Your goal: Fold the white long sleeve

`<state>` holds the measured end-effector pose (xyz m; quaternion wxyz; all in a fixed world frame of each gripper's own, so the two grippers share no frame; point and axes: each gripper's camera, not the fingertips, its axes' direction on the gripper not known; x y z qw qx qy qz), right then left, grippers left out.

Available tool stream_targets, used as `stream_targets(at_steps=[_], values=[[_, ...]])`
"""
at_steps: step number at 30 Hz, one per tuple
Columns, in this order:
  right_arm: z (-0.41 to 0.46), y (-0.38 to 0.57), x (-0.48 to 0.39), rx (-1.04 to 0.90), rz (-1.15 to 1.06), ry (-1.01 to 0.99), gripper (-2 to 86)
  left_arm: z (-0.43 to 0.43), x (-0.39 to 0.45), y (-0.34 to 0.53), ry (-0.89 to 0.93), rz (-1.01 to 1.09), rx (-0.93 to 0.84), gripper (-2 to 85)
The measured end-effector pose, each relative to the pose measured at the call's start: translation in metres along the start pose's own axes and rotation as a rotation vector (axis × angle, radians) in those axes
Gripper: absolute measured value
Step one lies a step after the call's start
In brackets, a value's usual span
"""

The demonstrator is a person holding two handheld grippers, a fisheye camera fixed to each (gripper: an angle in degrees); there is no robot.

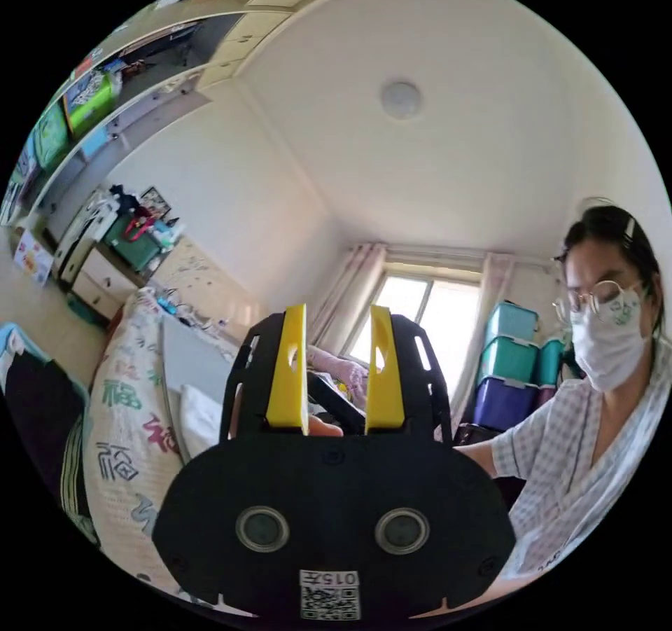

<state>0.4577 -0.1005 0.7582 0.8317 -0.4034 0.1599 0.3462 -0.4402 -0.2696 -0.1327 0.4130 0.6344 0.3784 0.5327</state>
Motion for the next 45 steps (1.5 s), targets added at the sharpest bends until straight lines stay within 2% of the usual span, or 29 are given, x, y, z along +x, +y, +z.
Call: stream_targets(at_steps=[3, 5, 7, 9, 11, 13, 15, 19, 22, 24, 26, 28, 29, 32, 36, 41, 45], values=[[-0.014, 0.020, -0.004, -0.003, -0.047, 0.180, 8.0, 0.009, -0.015, -0.002, -0.004, -0.016, -0.062, 12.7], [-0.025, 0.035, -0.002, -0.015, -0.083, 0.207, 5.3, 0.014, -0.027, -0.002, 0.023, -0.039, -0.077, 12.8], [-0.052, 0.055, 0.019, 0.003, -0.036, 0.090, 1.7, 0.011, -0.043, 0.000, 0.014, -0.102, -0.045, 13.3], [-0.106, 0.103, 0.063, 0.157, 0.055, -0.178, -0.5, 0.002, -0.058, 0.007, -0.034, -0.170, 0.043, 13.9], [-0.148, 0.151, 0.095, 0.297, 0.135, -0.282, -0.8, -0.002, -0.063, 0.008, -0.073, -0.176, 0.074, 14.2], [-0.186, 0.199, 0.114, 0.388, 0.165, -0.272, -0.9, 0.001, -0.069, 0.006, -0.114, -0.169, 0.059, 14.2], [-0.222, 0.252, 0.114, 0.421, 0.152, -0.182, -1.0, 0.011, -0.082, 0.006, -0.125, -0.191, 0.031, 14.2], [-0.274, 0.340, 0.107, 0.549, 0.148, -0.172, -0.9, 0.032, -0.096, 0.011, -0.123, -0.204, -0.015, 14.0], [-0.304, 0.431, 0.123, 0.648, 0.229, -0.213, -0.9, 0.072, -0.107, 0.011, -0.372, -0.189, -0.278, 14.8], [-0.315, 0.505, 0.144, 0.715, 0.350, -0.211, -0.9, 0.117, -0.126, 0.022, -0.567, -0.175, -0.568, 16.2], [-0.325, 0.569, 0.161, 0.839, 0.458, -0.230, -0.8, 0.146, -0.143, 0.035, -0.547, -0.190, -0.688, 17.3], [-0.331, 0.621, 0.171, 0.905, 0.537, -0.243, -0.5, 0.166, -0.160, 0.049, -0.495, -0.254, -0.734, 17.9], [-0.333, 0.641, 0.164, 0.881, 0.538, -0.200, -0.2, 0.174, -0.173, 0.056, -0.481, -0.300, -0.753, 18.2], [-0.319, 0.655, 0.126, 0.712, 0.507, -0.079, 1.8, 0.184, -0.195, 0.066, -0.586, -0.330, -0.795, 18.4], [-0.281, 0.649, 0.075, 0.510, 0.430, -0.199, 8.0, 0.183, -0.225, 0.074, -0.688, -0.394, -0.761, 18.1], [-0.259, 0.628, 0.002, 0.370, 0.371, -0.215, 11.0, 0.182, -0.261, 0.092, -0.719, -0.535, -0.681, 16.8], [-0.254, 0.599, -0.063, 0.191, 0.306, -0.041, 12.2, 0.204, -0.271, 0.105, -0.711, -0.528, -0.729, 13.6]])
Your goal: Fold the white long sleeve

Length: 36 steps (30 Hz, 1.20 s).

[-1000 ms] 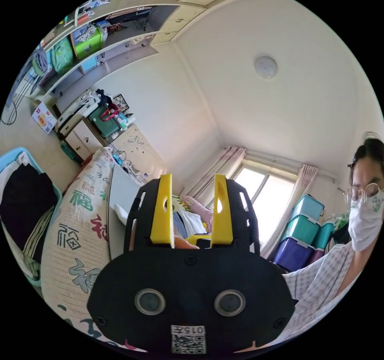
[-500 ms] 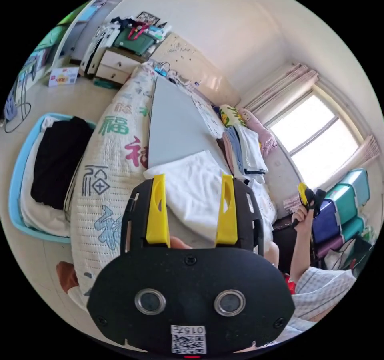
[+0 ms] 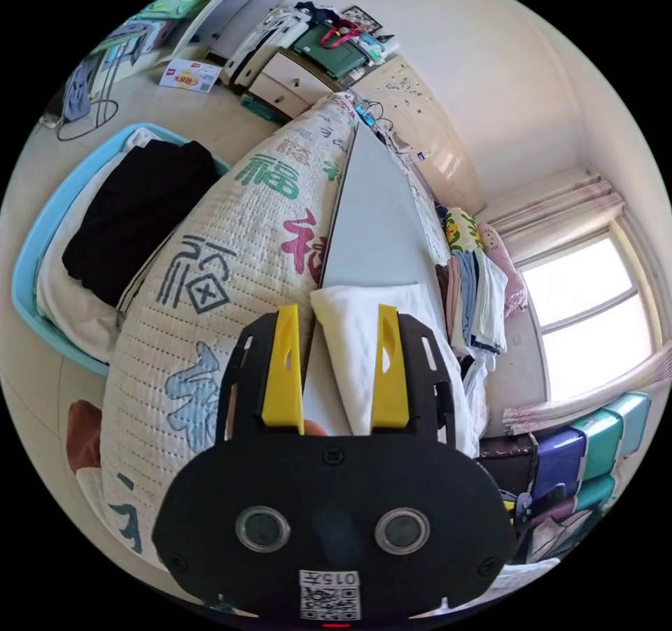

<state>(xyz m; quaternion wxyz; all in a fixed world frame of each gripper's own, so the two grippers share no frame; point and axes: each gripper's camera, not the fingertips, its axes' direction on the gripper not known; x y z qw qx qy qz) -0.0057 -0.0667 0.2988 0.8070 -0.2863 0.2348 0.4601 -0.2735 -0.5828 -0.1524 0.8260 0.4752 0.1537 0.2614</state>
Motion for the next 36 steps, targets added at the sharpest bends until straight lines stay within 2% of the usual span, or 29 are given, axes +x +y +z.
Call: stream_targets(at_steps=[5, 9, 12, 16, 19, 21, 26, 32, 36], values=[[0.026, -0.018, -0.056, -0.173, -0.100, 0.172, 12.0, 0.009, 0.012, -0.003, -0.080, 0.071, -0.017, 10.1], [0.060, -0.025, -0.087, -0.342, -0.123, 0.300, 10.0, 0.002, -0.002, -0.004, -0.051, 0.025, -0.013, 8.2], [0.062, -0.018, -0.108, -0.341, -0.119, 0.410, 6.3, -0.009, -0.018, -0.003, 0.033, -0.021, -0.007, 6.1], [0.060, -0.004, -0.125, -0.340, -0.115, 0.414, 2.9, -0.029, -0.023, 0.002, 0.137, -0.024, 0.022, 5.3], [0.036, 0.019, -0.136, -0.250, -0.080, 0.398, 0.9, -0.054, -0.017, 0.012, 0.274, 0.003, 0.078, 4.8], [-0.003, 0.048, -0.143, -0.111, -0.034, 0.414, 0.2, -0.086, -0.005, 0.033, 0.395, 0.050, 0.166, 4.6], [-0.103, 0.103, -0.142, 0.130, 0.073, 0.620, -0.2, -0.180, 0.032, 0.079, 0.493, 0.141, 0.391, 4.0], [-0.222, 0.172, -0.132, 0.545, 0.159, 0.535, -0.2, -0.317, 0.094, 0.124, 0.641, 0.278, 0.646, 3.8], [-0.249, 0.190, -0.152, 0.702, 0.135, 0.619, -0.3, -0.381, 0.132, 0.155, 0.687, 0.416, 0.759, 4.3]])
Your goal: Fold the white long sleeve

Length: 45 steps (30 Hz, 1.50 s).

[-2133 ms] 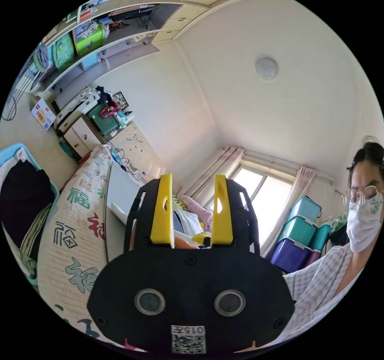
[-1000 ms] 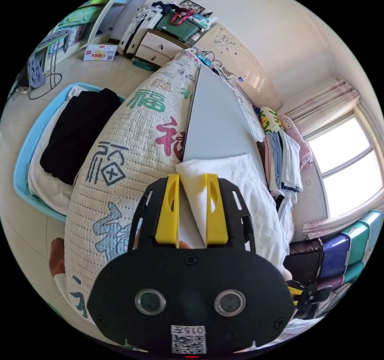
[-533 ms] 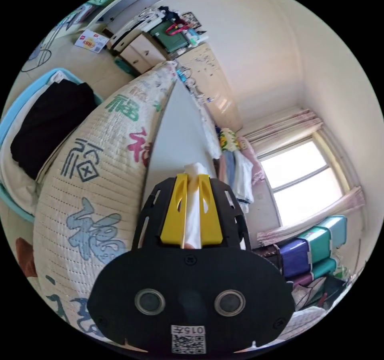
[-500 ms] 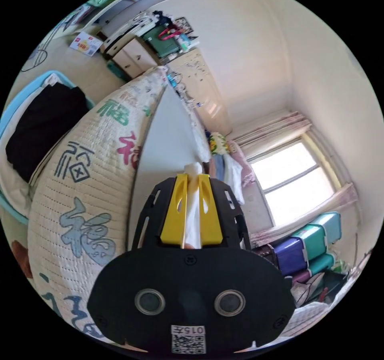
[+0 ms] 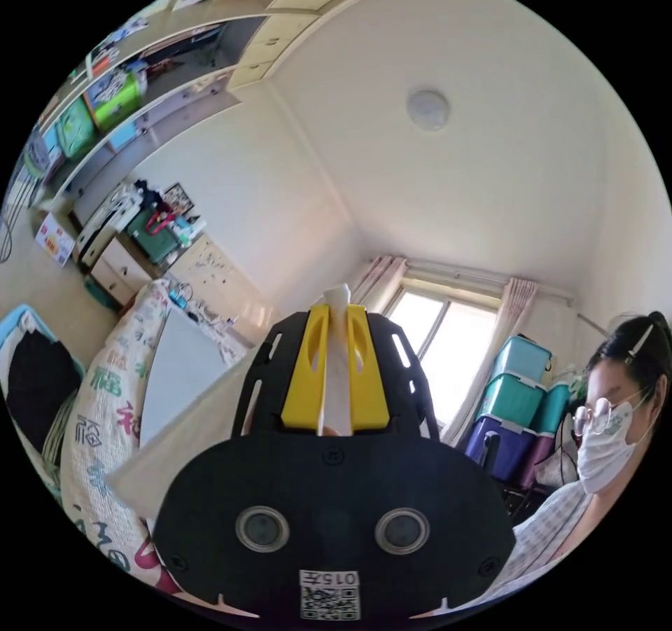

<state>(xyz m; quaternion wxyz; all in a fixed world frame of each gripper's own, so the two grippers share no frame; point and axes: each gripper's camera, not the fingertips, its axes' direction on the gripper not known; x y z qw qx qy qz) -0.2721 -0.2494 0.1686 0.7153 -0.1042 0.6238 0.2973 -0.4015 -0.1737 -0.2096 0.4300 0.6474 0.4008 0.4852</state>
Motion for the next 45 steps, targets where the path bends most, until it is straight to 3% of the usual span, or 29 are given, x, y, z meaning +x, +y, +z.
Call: stream_targets(at_steps=[4, 7, 10, 12, 14, 15, 16, 17, 19, 21, 25, 27, 29, 31, 33, 36, 45], values=[[0.006, -0.009, -0.009, 0.068, -0.031, 0.044, -0.4, -0.005, 0.029, -0.004, -0.033, 0.072, 0.049, 4.4], [0.060, -0.019, -0.010, 0.038, -0.046, 0.062, -0.4, 0.010, 0.019, 0.004, -0.116, 0.083, 0.047, 4.6], [0.184, -0.027, -0.009, -0.132, -0.075, 0.067, -0.4, 0.045, -0.025, 0.027, -0.273, 0.056, -0.009, 5.5], [0.317, -0.010, 0.001, -0.273, -0.059, 0.062, -0.6, 0.079, -0.082, 0.063, -0.447, 0.047, -0.046, 8.0], [0.406, 0.017, 0.019, -0.433, 0.054, 0.075, -0.8, 0.099, -0.125, 0.097, -0.545, 0.034, -0.143, 8.8], [0.438, 0.034, 0.028, -0.492, 0.128, -0.010, -0.8, 0.107, -0.149, 0.113, -0.557, -0.036, -0.221, 8.7], [0.446, 0.043, 0.028, -0.476, 0.137, -0.078, -0.8, 0.110, -0.157, 0.117, -0.523, -0.087, -0.236, 8.6], [0.455, 0.063, 0.025, -0.406, 0.117, -0.240, -0.7, 0.117, -0.160, 0.118, -0.379, -0.113, -0.237, 7.8], [0.470, 0.067, 0.020, -0.348, 0.073, -0.480, -0.4, 0.145, -0.143, 0.109, -0.169, -0.030, -0.306, 7.1], [0.487, 0.036, 0.002, -0.352, -0.120, -0.745, 0.1, 0.197, -0.101, 0.106, 0.024, 0.154, -0.542, 7.3], [0.505, 0.021, -0.042, -0.250, -0.325, -0.961, 1.4, 0.255, -0.041, 0.152, 0.287, 0.394, -0.998, 8.1], [0.530, 0.012, -0.092, -0.399, -0.527, -1.113, 1.7, 0.276, -0.002, 0.209, 0.310, 0.627, -1.290, 8.9], [0.551, 0.011, -0.130, -0.542, -0.661, -1.234, 1.2, 0.289, 0.016, 0.252, 0.293, 0.753, -1.456, 9.7], [0.576, 0.011, -0.163, -0.677, -0.728, -1.256, 1.5, 0.307, 0.024, 0.290, 0.271, 0.792, -1.608, 9.4], [0.611, 0.012, -0.198, -0.803, -0.802, -1.147, 1.8, 0.330, 0.027, 0.333, 0.221, 0.841, -1.766, 9.0], [0.640, -0.007, -0.225, -0.850, -0.816, -1.150, 2.9, 0.355, 0.031, 0.352, 0.214, 0.820, -1.825, 8.9], [0.632, -0.036, -0.259, -0.672, -0.954, -1.031, 4.3, 0.390, 0.037, 0.364, 0.203, 0.799, -1.821, 8.7]])
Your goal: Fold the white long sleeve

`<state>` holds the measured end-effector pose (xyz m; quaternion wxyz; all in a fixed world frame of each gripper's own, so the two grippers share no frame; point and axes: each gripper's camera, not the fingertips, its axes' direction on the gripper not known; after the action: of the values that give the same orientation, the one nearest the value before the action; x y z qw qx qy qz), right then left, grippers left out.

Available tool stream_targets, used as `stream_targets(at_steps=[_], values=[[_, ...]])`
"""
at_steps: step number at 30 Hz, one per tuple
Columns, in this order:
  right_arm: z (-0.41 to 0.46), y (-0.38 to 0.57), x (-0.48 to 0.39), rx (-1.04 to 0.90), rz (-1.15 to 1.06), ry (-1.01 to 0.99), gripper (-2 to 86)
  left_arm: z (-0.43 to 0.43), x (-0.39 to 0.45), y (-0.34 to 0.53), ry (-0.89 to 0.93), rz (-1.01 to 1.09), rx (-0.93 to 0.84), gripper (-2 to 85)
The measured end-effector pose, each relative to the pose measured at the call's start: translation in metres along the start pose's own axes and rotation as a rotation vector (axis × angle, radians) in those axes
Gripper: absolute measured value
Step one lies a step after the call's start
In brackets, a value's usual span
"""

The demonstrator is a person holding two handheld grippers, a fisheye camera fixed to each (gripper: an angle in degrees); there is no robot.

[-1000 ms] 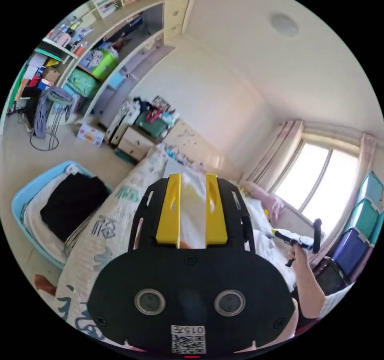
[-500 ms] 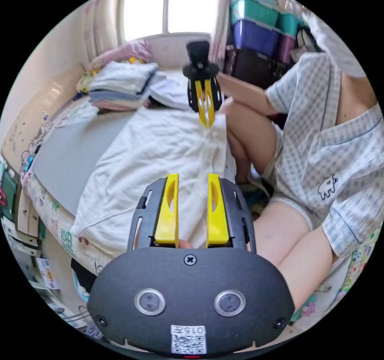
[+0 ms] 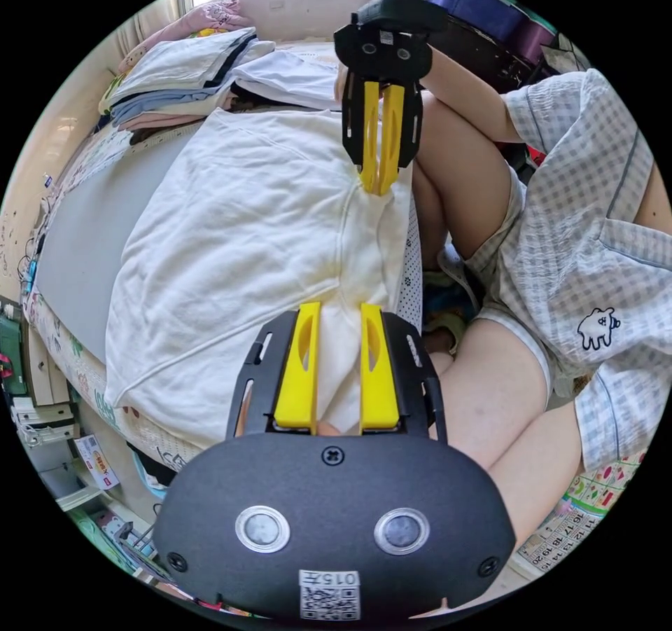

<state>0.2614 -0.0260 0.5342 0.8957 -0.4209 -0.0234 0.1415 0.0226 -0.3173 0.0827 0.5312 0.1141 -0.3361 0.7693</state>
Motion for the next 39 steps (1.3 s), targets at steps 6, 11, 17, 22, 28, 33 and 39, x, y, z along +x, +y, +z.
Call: stream_targets(at_steps=[6, 11, 17, 22, 28, 33, 39], values=[[-0.012, -0.007, 0.016, 0.054, 0.046, -0.063, 11.7, -0.016, -0.005, 0.000, 0.028, 0.036, 0.027, 8.6], [-0.012, -0.009, 0.008, 0.059, 0.044, -0.064, 12.8, -0.024, 0.005, -0.001, 0.049, 0.109, 0.073, 8.0], [-0.006, -0.010, -0.025, 0.024, -0.014, 0.006, 10.0, -0.004, -0.005, -0.009, 0.056, 0.108, -0.036, 6.8], [-0.007, -0.003, -0.050, -0.014, 0.004, 0.085, 4.3, -0.021, -0.011, 0.010, 0.044, 0.097, 0.021, 3.0], [-0.034, 0.041, -0.057, 0.135, 0.270, 0.397, 3.9, -0.081, -0.051, 0.065, -0.220, -0.200, 0.313, 1.9], [-0.044, 0.101, -0.029, 0.274, 0.718, 0.410, 6.6, -0.093, -0.095, 0.100, -0.282, -0.501, 0.433, 2.7], [-0.039, 0.159, -0.055, 0.378, 0.808, 0.308, 11.3, -0.095, -0.101, 0.129, -0.249, -0.572, 0.421, 7.9]])
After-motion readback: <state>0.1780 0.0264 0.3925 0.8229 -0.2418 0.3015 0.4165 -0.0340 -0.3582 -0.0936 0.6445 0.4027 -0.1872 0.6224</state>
